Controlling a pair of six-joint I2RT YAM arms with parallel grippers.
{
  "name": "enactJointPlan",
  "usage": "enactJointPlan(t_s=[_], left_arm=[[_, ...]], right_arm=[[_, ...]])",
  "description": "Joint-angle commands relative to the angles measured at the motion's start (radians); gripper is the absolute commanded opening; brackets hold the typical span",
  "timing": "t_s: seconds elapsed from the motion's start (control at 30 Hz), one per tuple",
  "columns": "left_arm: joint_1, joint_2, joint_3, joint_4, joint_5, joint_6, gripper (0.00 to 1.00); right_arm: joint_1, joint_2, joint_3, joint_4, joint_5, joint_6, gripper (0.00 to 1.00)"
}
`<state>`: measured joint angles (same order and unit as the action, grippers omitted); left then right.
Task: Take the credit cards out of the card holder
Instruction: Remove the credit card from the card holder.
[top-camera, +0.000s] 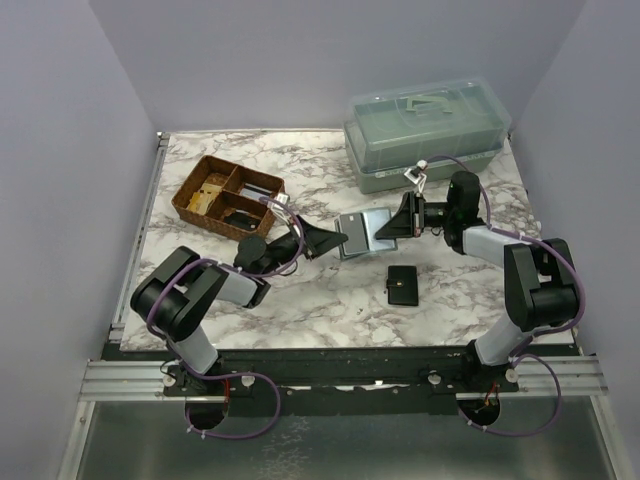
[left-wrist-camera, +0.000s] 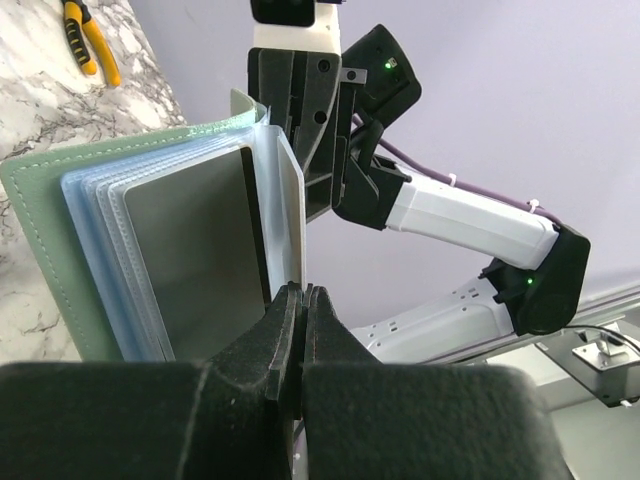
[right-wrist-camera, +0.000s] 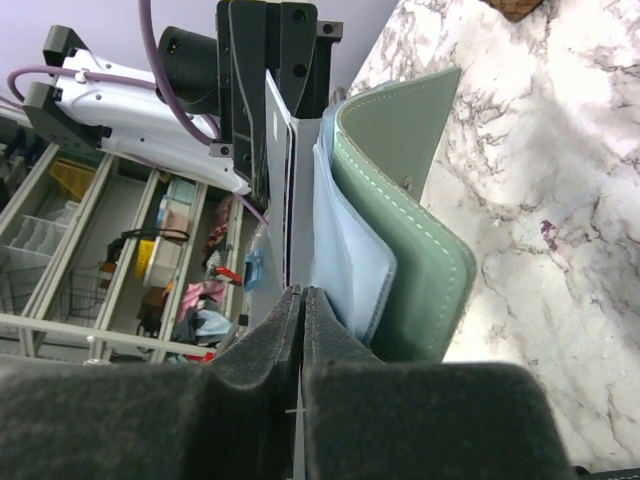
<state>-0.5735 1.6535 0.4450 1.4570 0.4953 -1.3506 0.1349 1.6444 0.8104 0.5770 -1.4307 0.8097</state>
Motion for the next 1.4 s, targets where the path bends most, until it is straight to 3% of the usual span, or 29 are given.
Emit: enactJointPlan(t_s=[0.0, 0.33, 0.5, 0.6, 0.73, 0.8, 0.87, 1.37], left_arm=[[-0.011, 0.022, 0.048, 0.187, 0.035, -0.012, 0.0], [-0.055, 0.094, 0.116, 0.196, 0.039, -0.012, 0.0], [-0.08, 0.123, 0.146, 0.197, 0.031, -0.01, 0.0], [-0.097, 0.147, 0.168, 0.197, 0.026, -0.01, 0.0], [-0.127, 0.183, 0.184, 0.197, 0.018, -0.01, 0.0], [-0.134, 0.195, 0.18, 0.196, 0.014, -0.011, 0.0], [-0.135, 0.195, 0.169, 0.198, 0.011, -0.01, 0.0], [-0.001, 0.034, 0.038, 0.196, 0.036, -0.028, 0.0]], right_arm=[[0.01, 0.013, -0.02, 0.103, -0.034, 0.063, 0.11], [0.027, 0.029, -0.005, 0.027, -0.019, 0.019, 0.46], [0.034, 0.033, 0.002, -0.002, -0.009, -0.001, 0.48], [0.035, 0.035, 0.004, -0.006, -0.007, 0.001, 0.45], [0.035, 0.032, 0.006, -0.017, 0.002, -0.002, 0.3], [0.035, 0.038, 0.009, -0.02, 0.001, -0.003, 0.19], [0.033, 0.04, 0.011, -0.021, -0.002, -0.003, 0.01], [-0.002, 0.007, -0.001, -0.035, 0.01, -0.038, 0.0]])
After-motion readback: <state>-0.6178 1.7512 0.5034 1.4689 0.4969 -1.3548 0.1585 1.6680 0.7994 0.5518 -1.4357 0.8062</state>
